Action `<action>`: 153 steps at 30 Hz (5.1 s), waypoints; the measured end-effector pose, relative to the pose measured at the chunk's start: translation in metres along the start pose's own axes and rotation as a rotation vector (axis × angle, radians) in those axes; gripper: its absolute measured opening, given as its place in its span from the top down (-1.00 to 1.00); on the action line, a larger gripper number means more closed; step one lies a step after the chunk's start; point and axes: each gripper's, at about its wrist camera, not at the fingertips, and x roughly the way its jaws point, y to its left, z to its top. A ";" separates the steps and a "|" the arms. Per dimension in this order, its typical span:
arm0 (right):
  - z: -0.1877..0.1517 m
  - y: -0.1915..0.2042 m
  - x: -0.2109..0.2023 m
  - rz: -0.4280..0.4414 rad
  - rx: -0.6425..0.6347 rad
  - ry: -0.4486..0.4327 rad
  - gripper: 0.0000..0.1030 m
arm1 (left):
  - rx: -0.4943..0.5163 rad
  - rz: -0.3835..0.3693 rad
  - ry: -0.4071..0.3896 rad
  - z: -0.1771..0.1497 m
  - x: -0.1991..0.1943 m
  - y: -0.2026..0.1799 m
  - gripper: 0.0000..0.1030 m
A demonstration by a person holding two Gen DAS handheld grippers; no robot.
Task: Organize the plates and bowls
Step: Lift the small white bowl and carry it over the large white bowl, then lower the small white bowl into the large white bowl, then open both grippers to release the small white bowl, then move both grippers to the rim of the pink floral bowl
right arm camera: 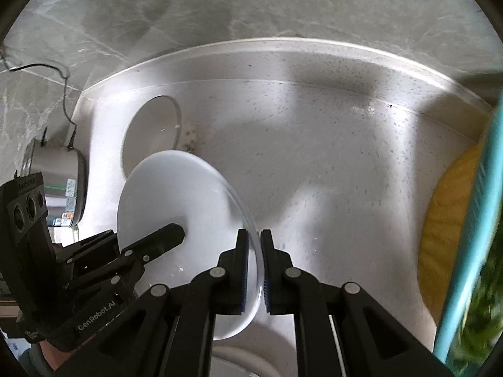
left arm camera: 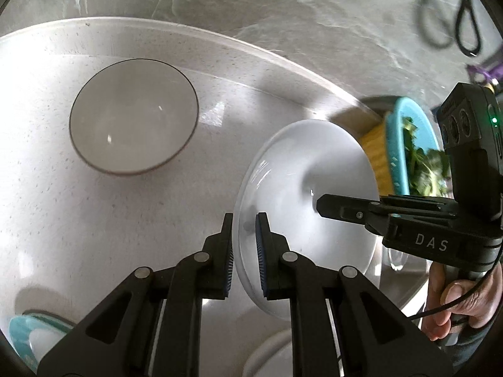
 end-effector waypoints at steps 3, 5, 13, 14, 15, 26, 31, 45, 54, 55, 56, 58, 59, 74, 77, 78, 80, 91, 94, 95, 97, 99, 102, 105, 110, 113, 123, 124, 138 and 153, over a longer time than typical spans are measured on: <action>-0.018 0.005 -0.013 0.008 -0.004 -0.018 0.81 | 0.013 -0.016 0.010 -0.017 -0.011 -0.005 0.79; -0.033 0.007 -0.021 0.019 0.003 -0.028 0.81 | 0.023 -0.028 0.021 -0.030 -0.017 -0.008 0.79; -0.099 0.007 -0.035 0.048 0.054 -0.043 0.80 | 0.090 -0.065 0.080 -0.089 -0.034 -0.035 0.79; -0.108 0.005 -0.036 0.053 0.065 -0.043 0.80 | 0.101 -0.069 0.090 -0.097 -0.035 -0.038 0.79; -0.116 0.003 -0.037 0.056 0.073 -0.044 0.80 | 0.107 -0.071 0.098 -0.102 -0.036 -0.041 0.79; -0.200 -0.012 -0.023 0.088 0.172 -0.007 0.76 | 0.200 -0.043 0.225 -0.176 -0.023 -0.057 0.79; -0.212 -0.016 -0.014 0.091 0.191 0.005 0.75 | 0.210 -0.027 0.242 -0.187 -0.017 -0.055 0.79; -0.227 -0.008 0.018 0.046 0.163 0.042 0.72 | 0.248 0.059 0.261 -0.195 0.013 -0.061 0.75; -0.227 -0.002 0.028 -0.010 0.146 0.031 0.72 | 0.274 0.085 0.239 -0.193 0.028 -0.063 0.72; -0.226 -0.001 0.028 -0.021 0.143 0.025 0.72 | 0.280 0.090 0.235 -0.193 0.029 -0.064 0.67; -0.225 0.000 0.029 -0.031 0.139 0.021 0.72 | 0.286 0.091 0.232 -0.193 0.029 -0.065 0.66; -0.224 0.001 0.029 -0.044 0.134 0.018 0.71 | 0.297 0.094 0.225 -0.193 0.029 -0.067 0.63; -0.224 0.001 0.029 -0.048 0.135 0.012 0.67 | 0.299 0.092 0.223 -0.193 0.028 -0.067 0.60; -0.220 0.013 0.029 -0.088 0.119 -0.034 0.44 | 0.313 0.063 0.177 -0.188 0.022 -0.067 0.37; -0.221 0.011 0.026 -0.097 0.119 -0.032 0.43 | 0.310 0.054 0.174 -0.188 0.021 -0.066 0.34; -0.223 0.010 0.024 -0.095 0.123 -0.033 0.43 | 0.307 0.046 0.173 -0.188 0.020 -0.065 0.32; -0.224 0.009 0.022 -0.089 0.133 -0.036 0.43 | 0.302 0.034 0.170 -0.188 0.018 -0.065 0.28; -0.230 -0.001 -0.004 -0.048 0.184 -0.083 0.10 | 0.287 -0.018 0.126 -0.182 -0.004 -0.063 -0.16; -0.229 -0.001 -0.010 -0.049 0.183 -0.088 0.03 | 0.274 -0.038 0.138 -0.182 -0.009 -0.059 -0.24; -0.229 -0.001 -0.013 -0.043 0.184 -0.090 -0.06 | 0.264 -0.049 0.145 -0.181 -0.012 -0.057 -0.30; -0.227 -0.001 -0.019 -0.035 0.182 -0.090 -0.14 | 0.229 -0.086 0.138 -0.179 -0.023 -0.053 -0.41; -0.224 -0.004 -0.030 0.008 0.199 -0.097 -0.16 | 0.186 -0.119 0.134 -0.174 -0.036 -0.046 -0.42; -0.212 -0.009 -0.047 0.063 0.220 -0.118 -0.21 | 0.119 -0.186 0.142 -0.163 -0.054 -0.031 -0.42; -0.191 -0.007 -0.063 0.055 0.199 -0.164 -0.22 | 0.085 -0.208 0.103 -0.142 -0.080 -0.013 -0.42; -0.134 0.014 -0.079 0.045 0.107 -0.246 -0.23 | 0.077 -0.041 -0.042 -0.073 -0.121 0.046 -0.42; -0.093 0.033 -0.080 0.066 0.054 -0.290 -0.27 | 0.057 0.054 -0.082 -0.030 -0.126 0.083 -0.42; 0.040 0.067 0.012 0.202 0.036 -0.168 -0.33 | 0.041 0.048 0.017 0.060 -0.058 0.141 -0.42; 0.047 0.068 0.023 0.212 0.039 -0.149 -0.33 | 0.016 0.047 0.026 0.065 -0.050 0.147 -0.42; 0.083 0.049 0.090 0.224 0.129 -0.065 -0.33 | -0.055 0.034 0.088 0.095 0.024 0.174 -0.01; 0.085 0.041 0.103 0.224 0.161 -0.021 0.61 | -0.041 0.057 0.094 0.100 0.045 0.161 0.78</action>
